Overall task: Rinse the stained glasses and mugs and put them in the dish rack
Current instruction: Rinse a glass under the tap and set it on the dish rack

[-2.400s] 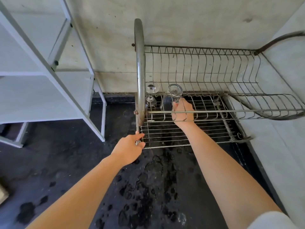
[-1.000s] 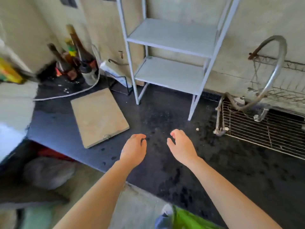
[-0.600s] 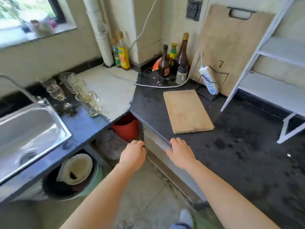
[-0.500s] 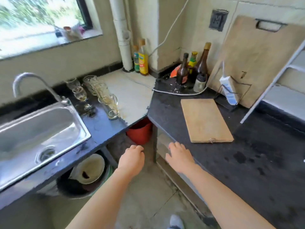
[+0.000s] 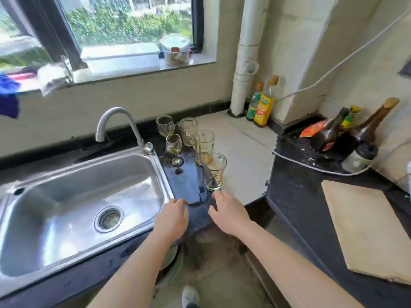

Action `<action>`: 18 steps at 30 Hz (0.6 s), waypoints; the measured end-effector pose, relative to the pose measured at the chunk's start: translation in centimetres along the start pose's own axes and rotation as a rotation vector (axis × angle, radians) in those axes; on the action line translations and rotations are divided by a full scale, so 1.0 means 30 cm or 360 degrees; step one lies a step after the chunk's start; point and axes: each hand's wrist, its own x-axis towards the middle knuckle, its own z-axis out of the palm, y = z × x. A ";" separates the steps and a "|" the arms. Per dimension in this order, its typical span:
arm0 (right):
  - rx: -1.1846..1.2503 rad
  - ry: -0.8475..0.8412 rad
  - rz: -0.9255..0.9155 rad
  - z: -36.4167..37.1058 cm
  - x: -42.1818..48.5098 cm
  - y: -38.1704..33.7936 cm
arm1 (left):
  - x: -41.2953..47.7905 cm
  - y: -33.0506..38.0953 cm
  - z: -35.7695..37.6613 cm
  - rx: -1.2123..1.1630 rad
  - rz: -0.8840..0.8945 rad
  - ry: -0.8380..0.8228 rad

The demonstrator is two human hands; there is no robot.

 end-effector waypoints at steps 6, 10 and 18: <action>0.0123 0.0066 -0.0139 -0.060 0.339 -0.176 | 0.248 -0.130 -0.110 -0.0207 -0.0159 -0.0030; 0.0130 0.0100 -0.0103 -0.096 0.545 -0.259 | 0.399 -0.178 -0.176 -0.0418 -0.0156 -0.0114; 0.0257 0.0154 0.0356 -0.052 0.830 -0.310 | 0.646 -0.211 -0.203 -0.0959 -0.0105 -0.0294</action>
